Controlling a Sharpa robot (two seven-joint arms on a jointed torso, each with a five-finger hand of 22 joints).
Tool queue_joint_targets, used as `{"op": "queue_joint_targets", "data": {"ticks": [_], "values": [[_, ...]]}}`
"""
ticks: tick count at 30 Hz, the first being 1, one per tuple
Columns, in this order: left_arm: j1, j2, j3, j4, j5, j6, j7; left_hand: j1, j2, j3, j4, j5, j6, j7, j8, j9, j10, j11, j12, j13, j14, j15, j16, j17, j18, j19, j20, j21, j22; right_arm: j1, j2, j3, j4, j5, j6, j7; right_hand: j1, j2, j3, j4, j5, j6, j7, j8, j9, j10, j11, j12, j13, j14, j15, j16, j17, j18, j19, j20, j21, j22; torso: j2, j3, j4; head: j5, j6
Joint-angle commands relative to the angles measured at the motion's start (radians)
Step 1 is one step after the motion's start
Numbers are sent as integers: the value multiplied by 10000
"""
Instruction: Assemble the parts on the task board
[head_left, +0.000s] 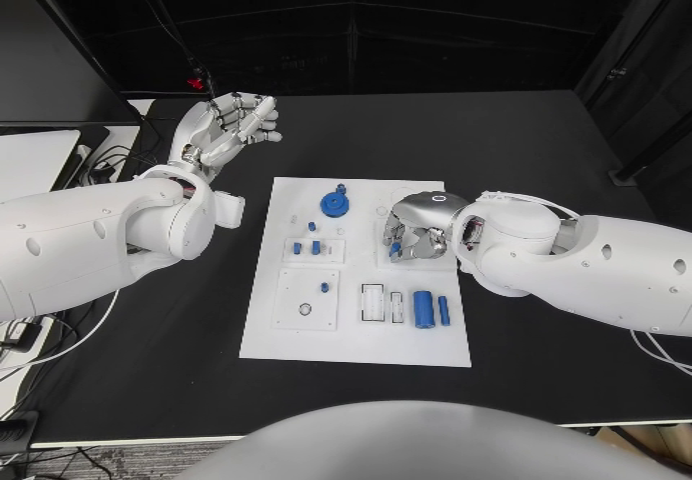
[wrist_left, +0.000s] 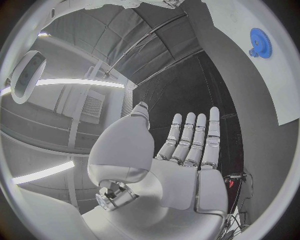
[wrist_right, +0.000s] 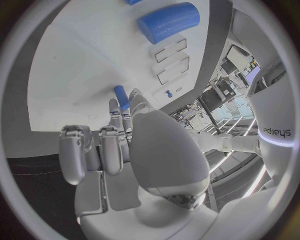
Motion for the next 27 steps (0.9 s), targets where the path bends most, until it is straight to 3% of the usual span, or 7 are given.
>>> {"op": "queue_joint_targets", "data": {"ticks": [1, 14, 27], "values": [[14, -5, 5, 19, 25, 15, 91, -2, 65, 13, -26, 15, -45, 1114, 46, 7, -63, 11, 67, -15, -34, -16, 13, -15, -124, 52, 9, 56, 15, 1, 27, 1, -6, -136, 225, -111, 107, -7, 96, 2, -42, 105, -8, 78, 12, 104, 9, -37, -19, 806, -55, 40, 1465, 33, 819, -53, -51, 2474, 3, -2, -6, 6, -1], [13, 6, 5, 12, 25, 45, 87, 31, 87, -9, -27, 40, -50, 1110, 90, 5, -68, 7, 114, -20, -31, -21, 49, -32, -118, 71, 9, 78, 21, -26, 112, 1, -34, -391, 505, -451, 214, 2, 143, 32, -44, 304, -72, 101, 1, 286, -58, -150, -26, 813, -112, 56, 1495, 27, 833, -107, -30, 2484, 2, 1, -5, 23, -1], [12, 9, 5, -2, 25, 54, 80, 48, 100, -24, -26, 51, -49, 1107, 116, 4, -66, 4, 144, -23, -29, -24, 70, -43, -114, 80, 9, 91, 24, -61, 148, 1, -42, -433, 329, -553, 203, 4, 144, 66, -44, 343, -77, 85, -13, 349, -71, -211, -26, 812, -129, 55, 1491, 24, 836, -128, -25, 2487, 3, -3, -4, -9, -1]]}}
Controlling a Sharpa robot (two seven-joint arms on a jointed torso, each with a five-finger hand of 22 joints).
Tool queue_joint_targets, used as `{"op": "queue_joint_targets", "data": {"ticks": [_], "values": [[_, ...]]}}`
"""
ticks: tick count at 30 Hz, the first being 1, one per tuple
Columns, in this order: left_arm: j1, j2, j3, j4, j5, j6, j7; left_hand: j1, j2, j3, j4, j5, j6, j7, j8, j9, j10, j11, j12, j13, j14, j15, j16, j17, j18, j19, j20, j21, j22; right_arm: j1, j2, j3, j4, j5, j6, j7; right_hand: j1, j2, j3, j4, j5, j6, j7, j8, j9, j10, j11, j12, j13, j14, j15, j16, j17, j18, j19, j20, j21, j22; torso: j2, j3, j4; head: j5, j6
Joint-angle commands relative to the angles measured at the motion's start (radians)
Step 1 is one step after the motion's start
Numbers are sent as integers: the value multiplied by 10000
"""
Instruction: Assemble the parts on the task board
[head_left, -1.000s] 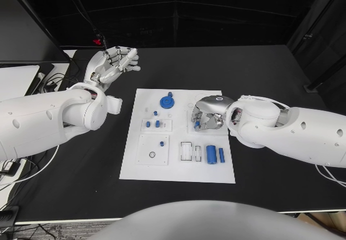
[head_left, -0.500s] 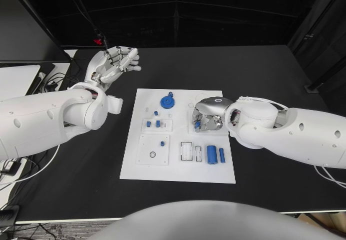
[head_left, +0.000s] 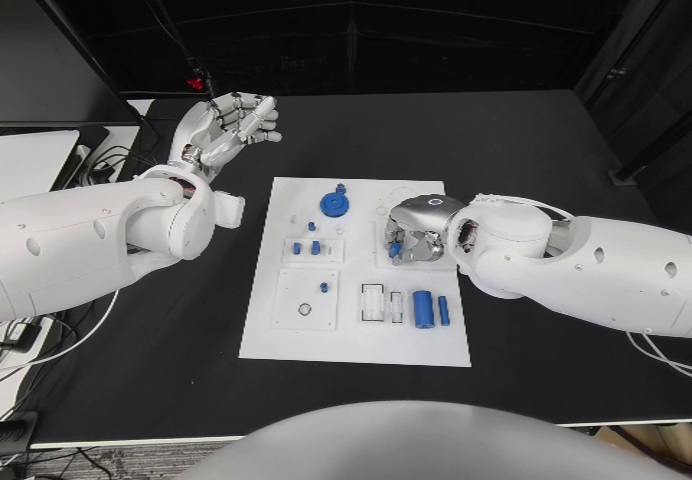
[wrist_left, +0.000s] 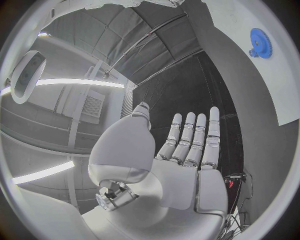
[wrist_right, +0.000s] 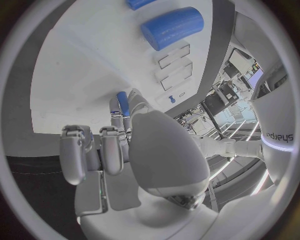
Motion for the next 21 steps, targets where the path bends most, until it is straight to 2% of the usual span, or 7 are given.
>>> {"op": "queue_joint_targets", "data": {"ticks": [1, 6, 13, 21], "values": [[12, 0, 5, 5, 20, 49, 82, 12, 64, -28, -26, 53, -50, 1107, 45, 8, -66, 3, 37, -14, -29, -24, 71, -15, -112, 84, 9, 48, 17, 5, -3, 0, 3, -120, -39, -104, 46, 63, 75, 50, -44, 161, -15, 37, -3, 127, -15, -50, -3, 814, -65, 57, 1494, 25, 836, -65, -24, 2487, 0, -4, 3, 1, -2], [11, 2, 5, 1, 20, 49, 80, 24, 72, -40, -26, 60, -50, 1104, 63, 6, -67, 1, 57, -16, -27, -27, 86, -23, -107, 100, 8, 63, 22, 1, -14, 0, 20, -124, -233, -16, -18, 270, 144, 62, -45, 466, -126, 144, 31, 338, -101, -91, -1, 821, -141, 74, 1528, 21, 845, -119, -11, 2493, 5, -2, -2, 2, -2], [11, -5, 5, 2, 20, 49, 75, 33, 78, -49, -26, 66, -53, 1104, 75, 5, -69, 0, 72, -19, -28, -29, 96, -30, -103, 113, 7, 75, 26, -11, -86, 0, 82, -125, -845, 226, -22, 389, 201, 46, -44, 643, -180, 169, 31, 518, -158, -183, -5, 829, -210, 92, 1566, 12, 864, -192, 18, 2507, 3, 1, 5, 8, -2], [9, -20, 5, 2, 20, 57, 70, 42, 84, -57, -26, 70, -56, 1103, 86, 3, -72, -2, 84, -21, -29, -30, 105, -36, -100, 123, 7, 85, 30, -40, -252, 1, 281, -127, -1523, 470, 76, 379, 246, 22, -45, 753, -199, 179, 30, 631, -178, -258, -6, 835, -230, 107, 1595, 6, 876, -224, 36, 2515, -6, 1, -7, 22, -2]]}}
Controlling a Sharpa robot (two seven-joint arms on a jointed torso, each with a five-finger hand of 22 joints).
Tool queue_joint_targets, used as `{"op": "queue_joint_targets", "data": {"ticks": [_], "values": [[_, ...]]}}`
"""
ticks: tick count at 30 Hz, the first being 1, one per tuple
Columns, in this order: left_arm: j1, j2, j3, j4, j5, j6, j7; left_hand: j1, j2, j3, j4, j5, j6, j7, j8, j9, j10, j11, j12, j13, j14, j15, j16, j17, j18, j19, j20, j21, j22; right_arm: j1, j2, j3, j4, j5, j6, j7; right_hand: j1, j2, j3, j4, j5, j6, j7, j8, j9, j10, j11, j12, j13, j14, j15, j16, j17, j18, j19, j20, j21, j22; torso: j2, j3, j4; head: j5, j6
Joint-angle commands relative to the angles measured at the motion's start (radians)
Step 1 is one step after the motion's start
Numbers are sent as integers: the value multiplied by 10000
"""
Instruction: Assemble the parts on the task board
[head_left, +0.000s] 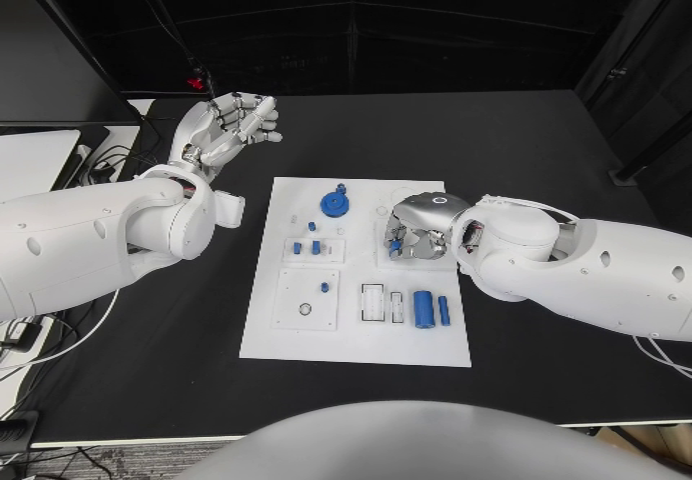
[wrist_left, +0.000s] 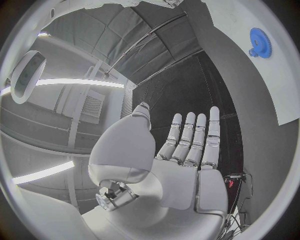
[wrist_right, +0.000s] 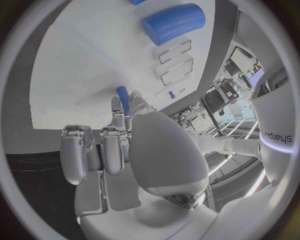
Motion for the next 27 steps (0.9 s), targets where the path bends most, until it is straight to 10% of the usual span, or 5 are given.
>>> {"op": "queue_joint_targets", "data": {"ticks": [1, 16, 27], "values": [[9, -10, 5, 6, 16, 60, 74, 42, 84, -57, -26, 70, -56, 1103, 47, 6, -72, -2, 45, -12, -29, -31, 71, -15, -101, 51, 7, 44, 8, 12, -95, 6, 152, -74, -856, 319, 57, -1, 64, 11, -44, 90, -10, 62, 13, 98, 25, -58, -8, 836, -87, 68, 1595, 7, 877, -81, 35, 2514, -6, 1, -4, -3, -2], [-29, 45, 5, -54, 16, 83, 35, 79, 114, -84, -27, 88, -65, 1098, 88, -2, -70, -7, 100, -17, -25, -37, 110, -38, -90, 88, 7, 83, 22, 81, -839, 35, 1085, 133, -2143, 643, 184, -90, 100, -3, -41, 158, 39, 31, -6, 191, 68, -177, -11, 842, -52, 82, 1623, 1, 890, -73, 54, 2524, -14, -8, 7, 11, -2], [-32, 110, 5, -96, 16, 80, 19, 83, 116, -90, -27, 88, -64, 1097, 95, -3, -68, -9, 109, -18, -23, -39, 116, -41, -88, 93, 7, 88, 24, 129, -83, 45, 1004, 420, -2355, 1144, 312, -68, 189, -9, -42, 222, 63, 17, -14, 245, 82, -264, -12, 849, -38, 101, 1663, -7, 904, -61, 78, 2534, 0, -8, 29, 198, -2]]}}
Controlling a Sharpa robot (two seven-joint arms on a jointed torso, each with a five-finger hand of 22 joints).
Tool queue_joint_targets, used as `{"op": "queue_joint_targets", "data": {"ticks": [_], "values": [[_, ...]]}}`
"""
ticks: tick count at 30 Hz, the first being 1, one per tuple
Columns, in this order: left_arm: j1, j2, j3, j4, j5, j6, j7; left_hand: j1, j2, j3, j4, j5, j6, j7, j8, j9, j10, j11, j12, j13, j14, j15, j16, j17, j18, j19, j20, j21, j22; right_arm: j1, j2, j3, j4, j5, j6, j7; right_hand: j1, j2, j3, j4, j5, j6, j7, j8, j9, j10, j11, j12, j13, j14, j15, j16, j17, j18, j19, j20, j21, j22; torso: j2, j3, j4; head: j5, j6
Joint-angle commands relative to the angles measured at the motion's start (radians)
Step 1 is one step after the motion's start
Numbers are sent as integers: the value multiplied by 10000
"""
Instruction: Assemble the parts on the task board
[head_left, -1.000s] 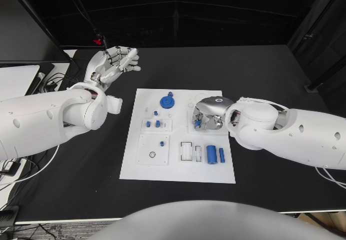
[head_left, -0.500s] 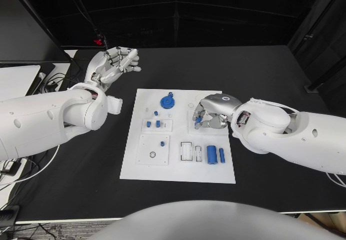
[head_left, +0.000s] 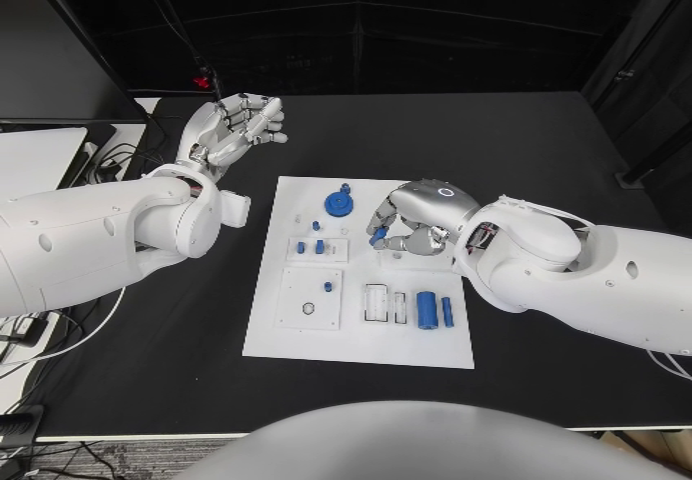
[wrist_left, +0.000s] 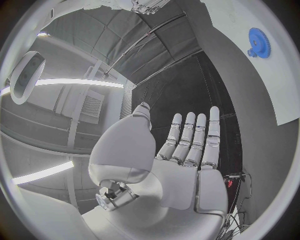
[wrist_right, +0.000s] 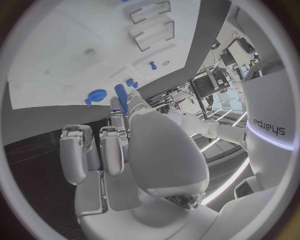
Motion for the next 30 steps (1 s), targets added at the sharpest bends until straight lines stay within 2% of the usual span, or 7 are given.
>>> {"op": "queue_joint_targets", "data": {"ticks": [1, 3, 10, 12, 17, 25, 30], "values": [[13, 40, 6, -16, 14, 75, 45, 43, 77, -62, 1, 48, -65, 1097, 58, -1, -68, -9, 68, -9, -23, -39, 37, -17, -88, 94, 7, 39, 15, 28, 269, 11, -78, 221, -292, 493, 94, -19, 69, 1, -41, 94, 6, 59, 17, 71, -23, -39, -12, 849, -39, 59, 1658, -5, 903, -62, 29, 2533, 2, 2, 16, 90, -2], [13, 68, 6, -27, 14, 81, 43, 43, 77, -62, 1, 48, -65, 1097, 58, -1, -68, -9, 68, -9, -23, -39, 37, -17, -88, 94, 7, 39, 15, 31, 540, 12, -151, 292, -230, 625, 97, -18, 71, 1, -40, 95, 7, 57, 17, 72, -22, -42, -12, 849, -38, 60, 1660, -4, 902, -62, 27, 2532, 9, 6, 26, 143, -2], [13, 113, 6, -36, 14, 94, 41, 47, 80, -71, 2, 47, -63, 1095, 67, -2, -64, -11, 81, -10, -21, -41, 45, -21, -86, 101, 7, 47, 18, 32, 1487, 11, -515, 583, 134, 1017, 171, -5, 123, -8, -39, 94, 30, 26, 3, 78, -6, -111, -15, 853, -24, 70, 1681, -8, 910, -51, 40, 2538, 21, 3, 2, 599, -2], [13, 116, 6, -32, 14, 102, 40, 47, 80, -71, 2, 47, -63, 1095, 67, -2, -64, -11, 81, -10, -21, -41, 45, -21, -86, 101, 7, 47, 18, 31, 1693, 10, -602, 629, 228, 1085, 179, -5, 128, -10, -39, 94, 31, 23, 2, 79, -4, -118, -15, 854, -22, 72, 1685, -8, 909, -50, 38, 2537, 29, 5, 14, 623, -2], [14, 113, 6, -28, 14, 95, 38, 44, 78, -81, 5, 45, -64, 1094, 74, -3, -62, -12, 89, -11, -19, -42, 51, -25, -85, 104, 7, 51, 19, 23, 2100, 4, -810, 709, 529, 1222, 188, -2, 135, -9, -39, 93, 36, 18, 0, 80, 0, -129, -15, 854, -19, 73, 1689, -4, 902, -48, 27, 2533, 5, -6, 5, 817, -2], [15, 102, 6, -16, 14, 96, 42, 41, 76, -94, 6, 41, -63, 1093, 82, -5, -61, -13, 100, -12, -18, -43, 58, -30, -84, 107, 7, 57, 21, -71, 2619, -7, -1157, 724, 1065, 1374, 217, 13, 162, -8, -37, 82, 57, -7, -10, 74, 15, -174, -16, 855, -7, 76, 1694, -3, 899, -39, 22, 2531, 3, -6, -19, 918, -2], [15, 105, 6, -9, 14, 103, 42, 41, 76, -97, 6, 39, -63, 1093, 85, -5, -60, -14, 103, -12, -18, -44, 60, -31, -84, 107, 7, 58, 21, -173, 2834, -10, -1291, 436, 1563, 1327, 243, 18, 182, -11, -37, 69, 73, -30, -18, 67, 29, -214, -17, 858, 4, 84, 1711, 1, 891, -30, 9, 2525, 6, -4, 5, 941, -2]]}}
